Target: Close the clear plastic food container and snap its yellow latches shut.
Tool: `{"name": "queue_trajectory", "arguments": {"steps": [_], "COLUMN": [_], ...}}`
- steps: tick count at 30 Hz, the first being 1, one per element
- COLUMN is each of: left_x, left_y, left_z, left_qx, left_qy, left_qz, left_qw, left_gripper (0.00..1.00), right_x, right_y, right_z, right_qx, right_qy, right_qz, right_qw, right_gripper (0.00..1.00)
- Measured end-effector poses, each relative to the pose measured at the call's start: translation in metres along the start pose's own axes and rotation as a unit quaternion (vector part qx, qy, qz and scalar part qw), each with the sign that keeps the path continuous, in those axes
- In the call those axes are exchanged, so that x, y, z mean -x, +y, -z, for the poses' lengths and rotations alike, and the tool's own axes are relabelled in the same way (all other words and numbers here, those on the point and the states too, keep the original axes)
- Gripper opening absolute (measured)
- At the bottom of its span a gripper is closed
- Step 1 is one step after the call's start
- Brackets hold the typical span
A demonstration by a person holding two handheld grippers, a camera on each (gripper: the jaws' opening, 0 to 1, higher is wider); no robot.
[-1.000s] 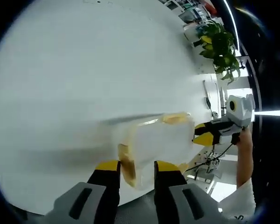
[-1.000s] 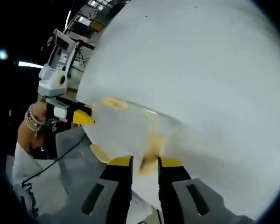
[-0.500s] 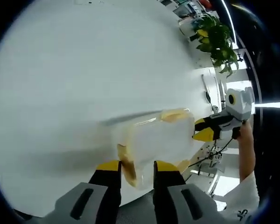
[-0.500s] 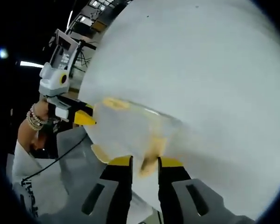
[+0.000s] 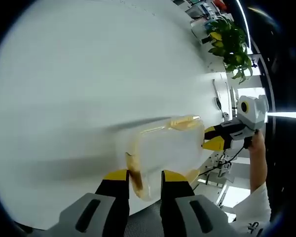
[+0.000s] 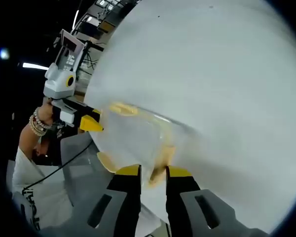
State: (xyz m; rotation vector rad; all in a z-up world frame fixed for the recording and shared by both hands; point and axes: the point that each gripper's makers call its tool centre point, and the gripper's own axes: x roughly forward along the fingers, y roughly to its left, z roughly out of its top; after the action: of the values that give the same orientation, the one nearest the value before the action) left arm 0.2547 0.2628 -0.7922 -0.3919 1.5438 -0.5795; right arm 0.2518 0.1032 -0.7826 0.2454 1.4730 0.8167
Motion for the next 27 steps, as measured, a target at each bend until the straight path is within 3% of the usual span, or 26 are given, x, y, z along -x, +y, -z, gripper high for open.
{"name": "queue_trajectory", "arguments": {"steps": [18,21,23,26,27], "left_x": [-0.001,-0.001,-0.002,-0.003,-0.002], "left_y": [-0.002,-0.004,-0.005,-0.008,-0.006], "left_z": [-0.008,-0.009,-0.011,-0.012,-0.011], "left_qx": [0.002,-0.008,-0.037,-0.049,-0.042], "left_qy": [-0.007,-0.011,-0.016,-0.041,-0.037], "left_qz": [0.005,0.005,0.014,0.034,0.025], "left_qw": [1.0000,0.9999,0.9991,0.9974,0.9981], "left_gripper": [0.16,0.17,0.19,0.21,0.21], "right_x": [0.001,0.001,0.001,0.002,0.002], "right_y": [-0.005,-0.005,-0.005,-0.006,-0.006], "right_z": [-0.010,-0.010,-0.010,-0.011,-0.011], "right_qx": [-0.007,-0.009,-0.006,-0.003,-0.006], "right_qy": [-0.001,-0.004,-0.009,-0.020,-0.023], "right_qz": [-0.004,-0.007,-0.010,-0.014,-0.015], "right_qw": [1.0000,0.9999,0.9999,0.9997,0.9996], "right_gripper": [0.14,0.15,0.15,0.16,0.16]}}
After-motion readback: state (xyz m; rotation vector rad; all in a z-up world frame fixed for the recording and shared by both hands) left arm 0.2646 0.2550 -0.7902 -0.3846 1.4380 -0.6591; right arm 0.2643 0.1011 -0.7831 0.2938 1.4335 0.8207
